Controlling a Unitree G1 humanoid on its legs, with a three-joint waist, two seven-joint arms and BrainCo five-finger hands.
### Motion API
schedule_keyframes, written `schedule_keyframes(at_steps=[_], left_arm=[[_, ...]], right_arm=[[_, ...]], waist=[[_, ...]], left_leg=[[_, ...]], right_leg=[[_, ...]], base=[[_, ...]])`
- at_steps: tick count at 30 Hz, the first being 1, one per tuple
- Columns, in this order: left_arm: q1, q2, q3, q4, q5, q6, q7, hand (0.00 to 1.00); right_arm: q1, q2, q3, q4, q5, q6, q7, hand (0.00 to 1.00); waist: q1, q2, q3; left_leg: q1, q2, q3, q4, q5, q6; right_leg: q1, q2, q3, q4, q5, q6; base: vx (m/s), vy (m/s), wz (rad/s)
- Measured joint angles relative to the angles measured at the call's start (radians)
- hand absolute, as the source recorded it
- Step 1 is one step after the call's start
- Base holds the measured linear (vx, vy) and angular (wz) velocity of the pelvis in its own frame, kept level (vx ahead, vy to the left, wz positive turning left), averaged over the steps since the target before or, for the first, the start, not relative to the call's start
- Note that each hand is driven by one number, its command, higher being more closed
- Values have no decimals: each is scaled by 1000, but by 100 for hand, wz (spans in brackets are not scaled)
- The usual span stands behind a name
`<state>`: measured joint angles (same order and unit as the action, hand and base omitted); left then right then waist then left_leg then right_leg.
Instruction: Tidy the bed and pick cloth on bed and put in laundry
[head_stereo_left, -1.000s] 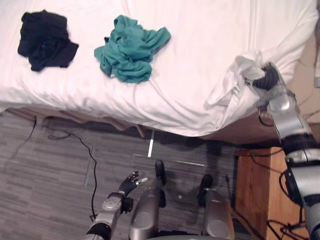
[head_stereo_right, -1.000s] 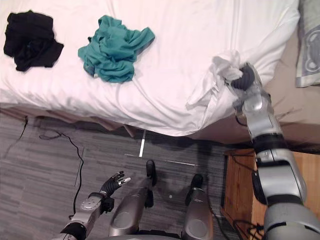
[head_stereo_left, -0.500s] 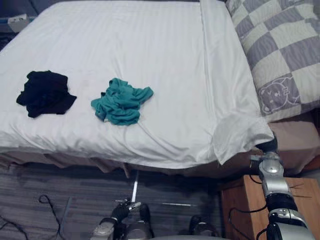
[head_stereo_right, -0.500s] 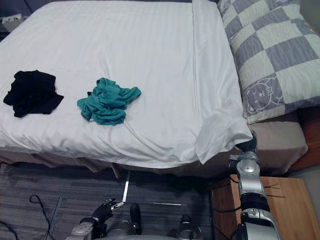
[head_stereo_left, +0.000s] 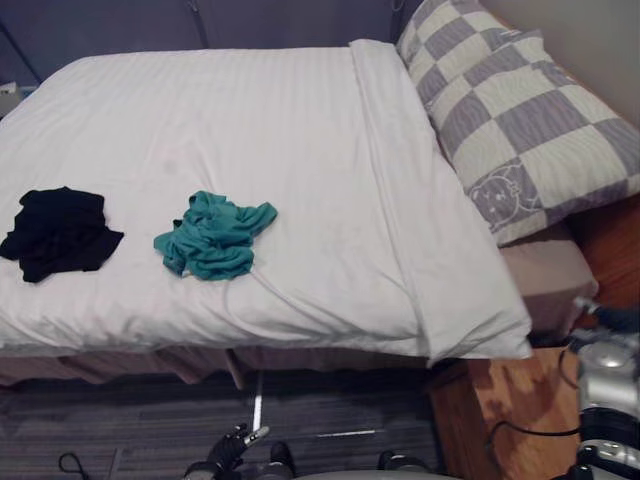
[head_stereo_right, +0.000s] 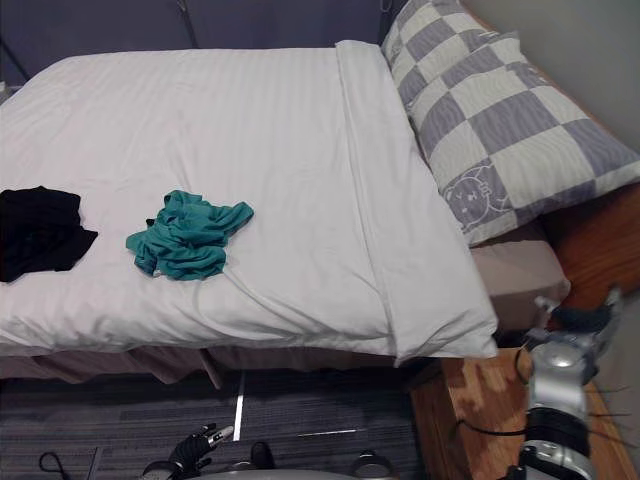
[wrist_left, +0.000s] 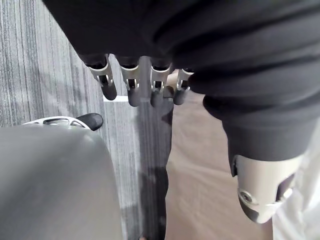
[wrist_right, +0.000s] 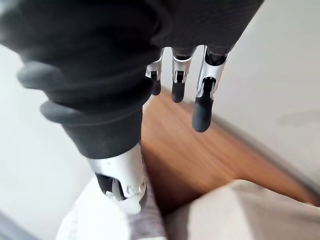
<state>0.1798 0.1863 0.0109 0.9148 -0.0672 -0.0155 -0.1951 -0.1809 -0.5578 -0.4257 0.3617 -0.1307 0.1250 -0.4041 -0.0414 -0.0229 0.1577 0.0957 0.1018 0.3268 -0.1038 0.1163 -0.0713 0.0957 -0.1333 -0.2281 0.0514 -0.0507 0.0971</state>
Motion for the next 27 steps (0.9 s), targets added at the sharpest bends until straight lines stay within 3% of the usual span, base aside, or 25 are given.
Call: schedule_keyframes(at_steps=[4,7,9,12,13,17,19,21,23,27], left_arm=[[1,6,-1,0,0,10,-1,0],[-14,6,-8,-1,-1,11,0,0],[-62,0,-22,-2,-6,9,0,0],[-120,1,-31,-1,-26,5,6,0],[-125,1,-44,-2,-34,4,7,0],[-187,-6,-96,5,-59,-22,28,0],[-214,-10,-95,8,-59,-34,32,0],[-239,-11,-92,7,-59,-40,43,0],[-266,-6,-85,0,-66,-40,47,0],[-292,11,-55,-17,-79,-50,47,0]], right_arm=[[-177,-44,154,-1,7,-3,98,100],[-390,-54,282,65,71,-24,148,100],[-571,-94,349,125,110,-39,152,100],[-736,-106,376,210,173,-42,143,100],[-746,-108,382,224,185,-44,142,100],[-744,-123,389,281,285,-91,103,100],[-689,-115,370,234,316,-129,98,100],[-599,-65,327,122,349,-181,96,100],[-451,30,288,-28,401,-239,99,100],[-228,217,234,-70,508,-291,132,100]], waist=[[4,0,2],[29,12,41],[54,49,110],[63,80,226],[65,85,235],[77,131,271],[72,134,285],[56,127,305],[49,122,312],[13,93,332]], left_leg=[[-68,5,-19,0,-7,0],[-131,4,-29,2,-2,10],[-207,-2,-37,9,24,26],[-316,-2,-55,89,38,34],[-337,-3,-55,102,38,34],[-461,-28,-50,204,15,70],[-499,-33,-37,261,-9,85],[-545,-27,-30,354,-58,85],[-622,14,-17,539,-151,82],[-657,71,-23,721,-256,71]], right_leg=[[-60,8,-11,-2,10,-3],[-121,1,-13,1,39,-15],[-196,-11,-18,37,54,-24],[-293,-35,-28,120,52,-20],[-312,-41,-29,134,50,-19],[-469,-97,-3,293,-1,-2],[-527,-124,16,382,-44,0],[-577,-143,35,472,-91,-2],[-647,-147,69,598,-156,-6],[-662,-145,82,736,-244,-14]], base=[[-152,38,13],[-103,52,14],[-137,79,27],[-122,45,31],[-53,10,15],[0,2,3],[15,-19,4],[14,-64,0],[-28,-111,-25],[-22,-118,-13]])
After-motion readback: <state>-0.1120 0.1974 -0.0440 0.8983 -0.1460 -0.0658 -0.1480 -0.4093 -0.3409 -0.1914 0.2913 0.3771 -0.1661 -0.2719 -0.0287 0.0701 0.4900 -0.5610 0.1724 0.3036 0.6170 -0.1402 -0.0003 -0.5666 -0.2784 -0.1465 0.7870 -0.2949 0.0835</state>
